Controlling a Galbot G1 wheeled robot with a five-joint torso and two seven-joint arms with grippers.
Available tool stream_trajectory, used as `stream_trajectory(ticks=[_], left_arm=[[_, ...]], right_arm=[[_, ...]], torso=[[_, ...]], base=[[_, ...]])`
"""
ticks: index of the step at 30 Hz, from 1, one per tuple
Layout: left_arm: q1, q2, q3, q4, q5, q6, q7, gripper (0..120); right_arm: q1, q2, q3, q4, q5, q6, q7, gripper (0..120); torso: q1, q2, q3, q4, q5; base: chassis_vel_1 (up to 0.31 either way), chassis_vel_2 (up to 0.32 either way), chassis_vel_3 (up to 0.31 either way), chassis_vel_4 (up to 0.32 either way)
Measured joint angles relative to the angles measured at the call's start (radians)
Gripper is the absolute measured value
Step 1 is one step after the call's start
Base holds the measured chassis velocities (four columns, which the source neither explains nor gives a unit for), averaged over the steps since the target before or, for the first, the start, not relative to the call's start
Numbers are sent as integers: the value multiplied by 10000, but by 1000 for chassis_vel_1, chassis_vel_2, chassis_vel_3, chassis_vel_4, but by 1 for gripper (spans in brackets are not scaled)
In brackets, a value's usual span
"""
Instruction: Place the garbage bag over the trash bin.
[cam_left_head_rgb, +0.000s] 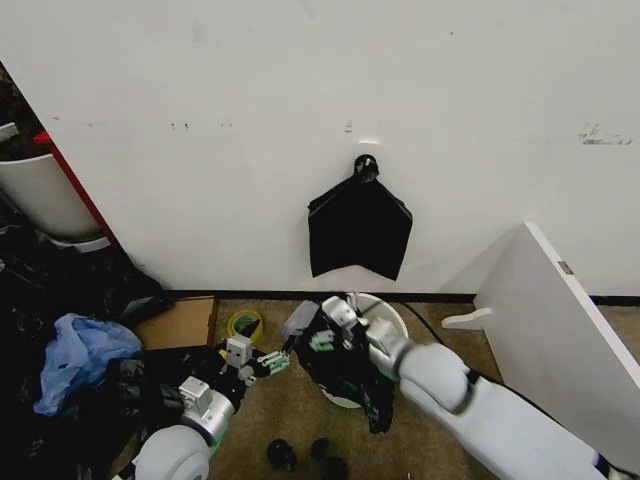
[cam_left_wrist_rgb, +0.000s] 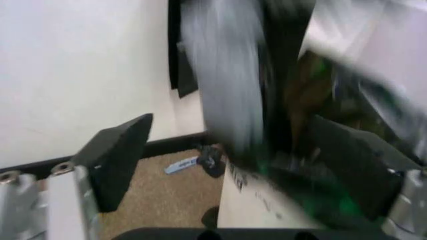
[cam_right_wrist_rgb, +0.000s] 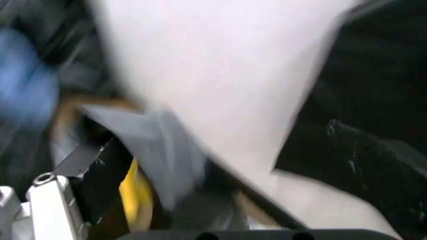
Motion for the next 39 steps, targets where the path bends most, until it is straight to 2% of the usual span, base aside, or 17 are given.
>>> stream_trajectory(ticks=[2, 7, 12, 13, 15, 18, 22, 25, 28, 33, 35, 36, 39], left_arm=[[137, -4, 66, 173, 521, -197, 110, 79], [220, -65, 84, 197, 902, -400, 166, 62], [-8, -161, -105, 66, 384, -330, -93, 81], [-8, -161, -105, 66, 384, -330, -93, 81], [-6, -168, -136, -13, 320, -287, -120, 90], [92, -209, -123, -108, 288, -237, -131, 99], [303, -281, -119, -213, 309, -201, -155, 100], [582, -379, -99, -359, 371, -121, -227, 100], [687, -436, -64, -426, 377, -48, -299, 100], [950, -563, -12, -728, 331, 179, -515, 99], [1114, -568, 16, -911, 343, 283, -545, 100], [1114, -568, 16, -911, 343, 283, -545, 100], [1097, -580, 107, -991, 347, 375, -581, 100]], right_arm=[[264, 176, 10, -98, 474, -211, 822, 100], [-155, -416, 25, 235, -172, -558, 454, 100], [-1431, -1518, 651, 1527, -908, -1285, -1349, 100], [-1431, -1518, 651, 1527, -908, -1285, -1349, 100], [-1992, -1860, 1042, 2019, -847, -1240, -1724, 100], [-2666, -1994, 1909, 2748, 330, -1068, -1246, 100], [-2915, -1995, 2638, 2747, 1219, -956, -708, 100], [-3126, -2037, 3402, 2196, 2001, -943, -358, 100], [-3218, -2132, 3866, 1640, 2333, -952, -555, 100], [-3326, -2282, 4863, 135, 3343, -1477, -1874, 100], [-3240, -2367, 4936, -833, 3510, -1770, -2553, 100], [-3240, -2367, 4936, -833, 3510, -1770, -2553, 100], [-2941, -2174, 4763, -2048, 3449, -2001, -3056, 100]], torso=[[0, 0, 0, 3, -7], [0, 0, 0, -5, -2], [0, 0, -1, -7, -1], [0, 0, -1, -7, -1], [-1, 0, -1, -7, -1], [-1, 1, -2, -9, -1], [-2, 1, -2, -4, -2], [-2, 1, -2, -3, 0], [-2, 0, -1, -3, 0], [-2, 0, -1, -6, 2], [-2, 1, -1, -5, -1], [-2, 1, -1, -5, -1], [-1, 0, 0, -6, 0]], base=[[0, 0, 0, 0], [0, 0, 0, 0], [0, 0, 0, 0], [0, 0, 0, 0], [0, 0, 0, 0], [0, 0, 0, 0], [0, 0, 0, 0], [0, 0, 0, 0], [0, 0, 0, 0], [0, 0, 0, 0], [0, 0, 0, 0], [0, 0, 0, 0], [0, 0, 0, 0]])
